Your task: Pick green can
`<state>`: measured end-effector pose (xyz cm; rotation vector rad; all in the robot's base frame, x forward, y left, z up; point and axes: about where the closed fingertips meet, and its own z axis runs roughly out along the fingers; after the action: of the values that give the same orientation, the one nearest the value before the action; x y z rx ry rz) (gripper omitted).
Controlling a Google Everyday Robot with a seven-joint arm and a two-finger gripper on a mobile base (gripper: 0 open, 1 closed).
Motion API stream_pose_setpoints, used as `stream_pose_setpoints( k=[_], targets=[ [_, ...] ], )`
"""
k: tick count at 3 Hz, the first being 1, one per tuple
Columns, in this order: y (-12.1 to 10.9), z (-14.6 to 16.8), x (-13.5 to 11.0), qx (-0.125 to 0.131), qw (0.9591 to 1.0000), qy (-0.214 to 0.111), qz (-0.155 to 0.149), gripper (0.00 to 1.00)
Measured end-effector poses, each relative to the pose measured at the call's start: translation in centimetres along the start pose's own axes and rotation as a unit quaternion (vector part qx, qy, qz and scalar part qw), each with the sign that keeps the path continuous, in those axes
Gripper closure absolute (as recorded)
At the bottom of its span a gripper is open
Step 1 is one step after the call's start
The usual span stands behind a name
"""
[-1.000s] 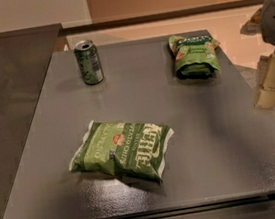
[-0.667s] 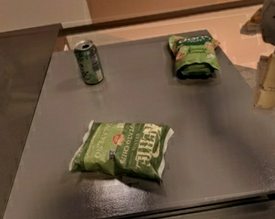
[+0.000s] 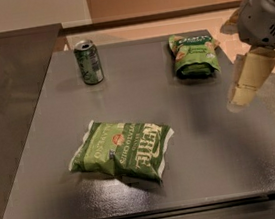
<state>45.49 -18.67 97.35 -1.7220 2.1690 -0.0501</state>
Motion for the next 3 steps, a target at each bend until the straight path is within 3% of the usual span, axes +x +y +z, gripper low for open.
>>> stream_pose_setpoints(
  k=[3],
  targets=[
    [-5.2,8.3,-10.6,-0.008,0.9933,-0.111,0.029,0.0]
  ],
)
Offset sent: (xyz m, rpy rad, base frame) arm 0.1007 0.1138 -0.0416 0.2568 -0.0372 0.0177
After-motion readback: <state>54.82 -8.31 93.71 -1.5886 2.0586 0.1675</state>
